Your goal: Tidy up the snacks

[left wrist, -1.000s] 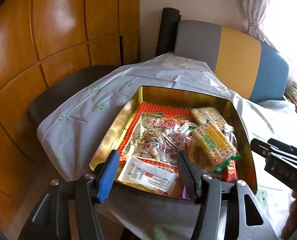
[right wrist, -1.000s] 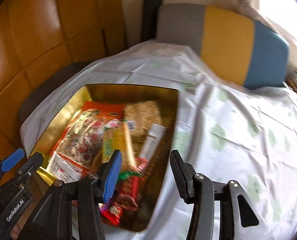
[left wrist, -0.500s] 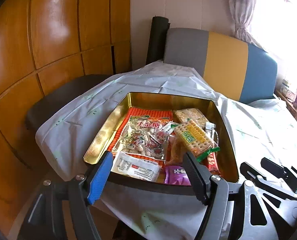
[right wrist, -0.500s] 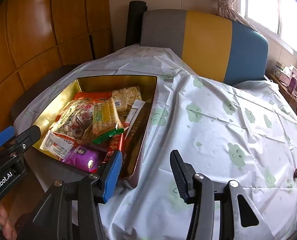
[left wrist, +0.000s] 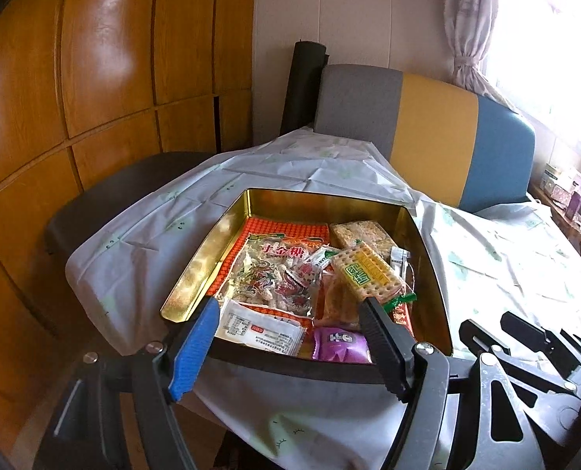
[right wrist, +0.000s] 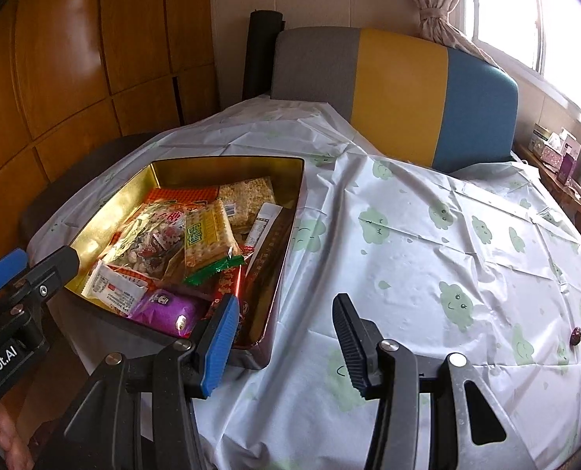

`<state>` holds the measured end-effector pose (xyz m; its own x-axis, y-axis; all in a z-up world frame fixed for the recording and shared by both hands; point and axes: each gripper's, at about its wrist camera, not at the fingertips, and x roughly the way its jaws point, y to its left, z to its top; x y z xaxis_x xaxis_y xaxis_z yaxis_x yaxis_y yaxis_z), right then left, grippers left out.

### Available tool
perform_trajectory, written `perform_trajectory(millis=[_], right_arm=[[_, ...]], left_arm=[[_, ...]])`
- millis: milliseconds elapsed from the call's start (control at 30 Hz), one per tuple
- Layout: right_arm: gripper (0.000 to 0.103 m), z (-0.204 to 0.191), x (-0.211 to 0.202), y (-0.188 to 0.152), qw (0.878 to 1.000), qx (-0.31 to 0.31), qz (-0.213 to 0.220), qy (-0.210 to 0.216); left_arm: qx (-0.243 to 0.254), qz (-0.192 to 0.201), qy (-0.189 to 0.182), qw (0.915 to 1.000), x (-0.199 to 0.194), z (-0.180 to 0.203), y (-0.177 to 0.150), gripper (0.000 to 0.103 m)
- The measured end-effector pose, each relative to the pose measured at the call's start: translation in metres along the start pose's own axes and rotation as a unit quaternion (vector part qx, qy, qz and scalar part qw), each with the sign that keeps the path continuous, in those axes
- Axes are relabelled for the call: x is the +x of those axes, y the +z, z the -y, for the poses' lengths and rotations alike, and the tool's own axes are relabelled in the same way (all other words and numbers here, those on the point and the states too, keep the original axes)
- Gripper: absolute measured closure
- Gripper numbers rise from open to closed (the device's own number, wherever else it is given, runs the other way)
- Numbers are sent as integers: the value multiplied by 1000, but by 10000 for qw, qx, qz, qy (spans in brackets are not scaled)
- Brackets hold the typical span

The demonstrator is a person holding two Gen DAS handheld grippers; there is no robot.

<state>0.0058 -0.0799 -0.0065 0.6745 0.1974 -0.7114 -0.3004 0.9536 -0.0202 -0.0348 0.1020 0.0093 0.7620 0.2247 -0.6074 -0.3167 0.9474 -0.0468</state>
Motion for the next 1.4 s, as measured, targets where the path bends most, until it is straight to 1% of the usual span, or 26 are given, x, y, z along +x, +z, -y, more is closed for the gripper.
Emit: perform_trajectory(millis=[900,1033,1200,1300,1367,1400], right_arm=[[52,-7,1,-2,9999,-98,22,-19],[52,-7,3,-2,9999,-104,1,-22],[52,-5,7,-4,9999,-91,-54,-16],[52,-3,9,-5,9999,-60,-84,-5],[52,0,10,-6,9999,-26,-118,6],[52,2,11,-5,9999,-22,-127,10]], left_arm=[[-37,-39,6,10000,2,-1,0,26],[-50,-76,-32,10000,4,1,-1,26],[-87,39,-176,9998,3,1,1,28],[-12,124,-270,9996,1,3,3,30],[-3,102,-275,9996,2,4,4,30],[-17,71,-344,9994,2,4,4,29]])
